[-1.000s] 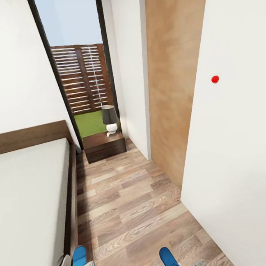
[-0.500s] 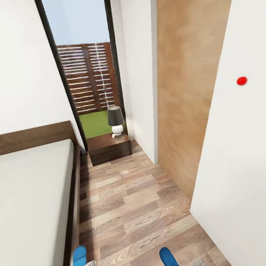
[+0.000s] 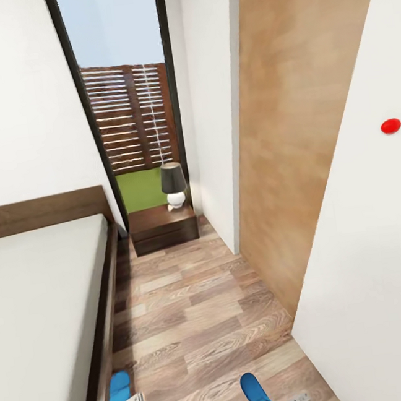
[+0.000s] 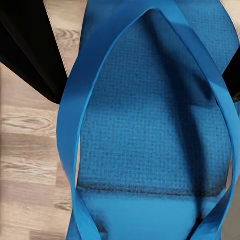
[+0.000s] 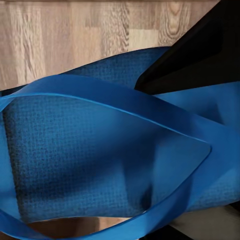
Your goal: In the bedroom, move the book from the bed onto either nightstand, and place the two sandals side by side next to the bed.
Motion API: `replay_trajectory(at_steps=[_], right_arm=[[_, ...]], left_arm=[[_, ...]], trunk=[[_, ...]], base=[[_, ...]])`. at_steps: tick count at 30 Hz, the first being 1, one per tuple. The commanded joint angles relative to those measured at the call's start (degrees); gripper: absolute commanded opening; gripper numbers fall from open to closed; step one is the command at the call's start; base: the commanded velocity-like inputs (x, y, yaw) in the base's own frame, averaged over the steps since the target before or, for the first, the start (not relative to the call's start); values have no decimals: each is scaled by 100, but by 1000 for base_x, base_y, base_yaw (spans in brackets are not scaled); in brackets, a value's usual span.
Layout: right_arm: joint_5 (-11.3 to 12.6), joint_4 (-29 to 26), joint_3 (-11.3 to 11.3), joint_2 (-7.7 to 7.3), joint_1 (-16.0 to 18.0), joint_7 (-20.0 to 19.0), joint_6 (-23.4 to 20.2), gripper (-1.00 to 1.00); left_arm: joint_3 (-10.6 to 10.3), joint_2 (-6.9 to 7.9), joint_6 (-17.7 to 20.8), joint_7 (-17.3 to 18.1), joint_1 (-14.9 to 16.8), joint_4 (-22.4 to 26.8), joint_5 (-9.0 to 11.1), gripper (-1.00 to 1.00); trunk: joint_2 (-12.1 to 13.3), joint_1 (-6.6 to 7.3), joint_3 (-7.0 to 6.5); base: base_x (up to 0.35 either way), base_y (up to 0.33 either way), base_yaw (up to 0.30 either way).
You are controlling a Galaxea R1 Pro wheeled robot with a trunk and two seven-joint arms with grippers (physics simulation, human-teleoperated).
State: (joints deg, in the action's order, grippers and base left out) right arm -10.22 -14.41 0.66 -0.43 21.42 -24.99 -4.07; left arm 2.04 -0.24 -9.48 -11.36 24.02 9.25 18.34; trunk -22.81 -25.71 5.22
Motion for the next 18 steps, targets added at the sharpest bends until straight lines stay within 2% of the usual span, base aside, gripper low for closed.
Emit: replay_trajectory(at_steps=[1, 8, 18], right_arm=[[-6, -17, 13, -1, 2, -24, -46, -100], [-6, -11, 12, -1, 0, -24, -44, -100], [-6, -9, 13, -1, 1, -24, -43, -100]], left_arm=[[16, -3, -18, -6, 6, -2, 3, -100], [16, -2, -18, -6, 3, -2, 3, -100], [16, -2, -18, -6, 4, -2, 3, -100]], trunk=[[-10, -7, 12], [-10, -7, 12], [-10, -7, 12]], base=[[305, -8, 81], [308, -3, 137], [309, 0, 32]])
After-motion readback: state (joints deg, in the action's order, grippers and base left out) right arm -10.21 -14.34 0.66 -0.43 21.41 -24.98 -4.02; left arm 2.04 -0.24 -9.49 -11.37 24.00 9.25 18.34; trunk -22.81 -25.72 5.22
